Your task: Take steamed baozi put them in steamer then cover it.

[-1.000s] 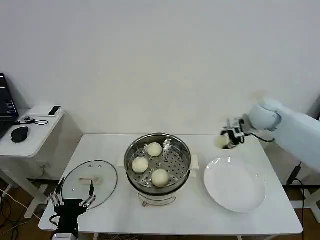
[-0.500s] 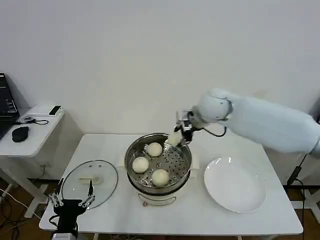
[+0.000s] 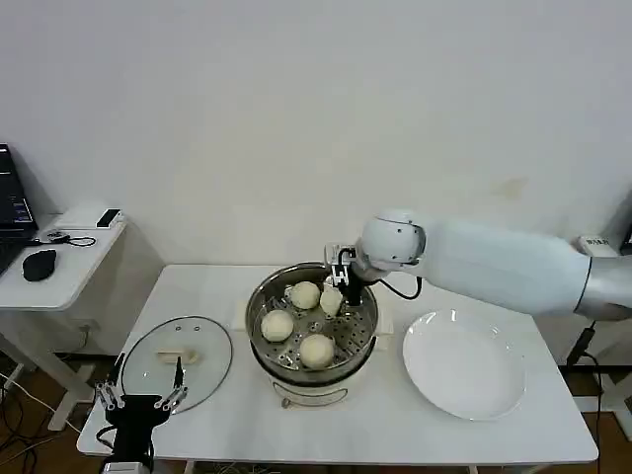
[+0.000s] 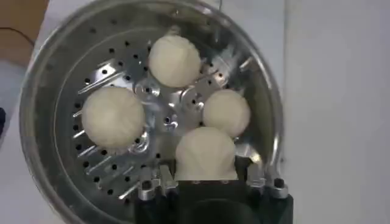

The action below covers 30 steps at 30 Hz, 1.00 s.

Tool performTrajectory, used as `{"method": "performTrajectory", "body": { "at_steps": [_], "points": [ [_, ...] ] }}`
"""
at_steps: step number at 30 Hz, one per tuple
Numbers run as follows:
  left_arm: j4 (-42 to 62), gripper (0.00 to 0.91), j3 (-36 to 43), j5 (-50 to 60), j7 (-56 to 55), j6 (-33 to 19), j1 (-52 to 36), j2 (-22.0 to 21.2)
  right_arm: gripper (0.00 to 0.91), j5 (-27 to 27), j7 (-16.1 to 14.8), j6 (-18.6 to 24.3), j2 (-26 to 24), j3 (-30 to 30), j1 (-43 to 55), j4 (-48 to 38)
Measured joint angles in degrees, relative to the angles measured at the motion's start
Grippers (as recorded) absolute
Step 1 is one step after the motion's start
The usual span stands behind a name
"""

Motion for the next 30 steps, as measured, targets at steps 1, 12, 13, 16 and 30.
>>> {"method": "performTrajectory", "body": {
  "at_steps": [1,12,13,16,30],
  "points": [
    [0.0,0.907,0.0,0.0,0.0,0.0,0.0,0.0,0.645,0.0,0.1,-0.1,0.1,0.0,-0.2,-0.1],
    [-0.2,0.907,-0.4,-0.1,-0.1,0.0,0.2,0.2,0.645,-0.4,0.6,-1.2,1.0,-0.2,-2.2,-1.2],
    [-0.2,0.907,-0.4,-0.1,-0.1,0.0,0.1,0.2,0.645,-0.4,0.6,-1.3,1.1,-0.2,-2.3,-1.2],
    [-0.1,0.907,-0.4,-0.1,-0.1,-0.1,0.1,0.1,0.705,-0.9,0.7,-1.4,1.1,-0.1,-2.6,-1.6],
    [-0.1,0.907,-0.1,-0.1,-0.2,-0.1,0.1,-0.1,0.907,-2.3,1.7,-1.3,-0.3,1.6,-4.4,-0.9]
  ]
}}
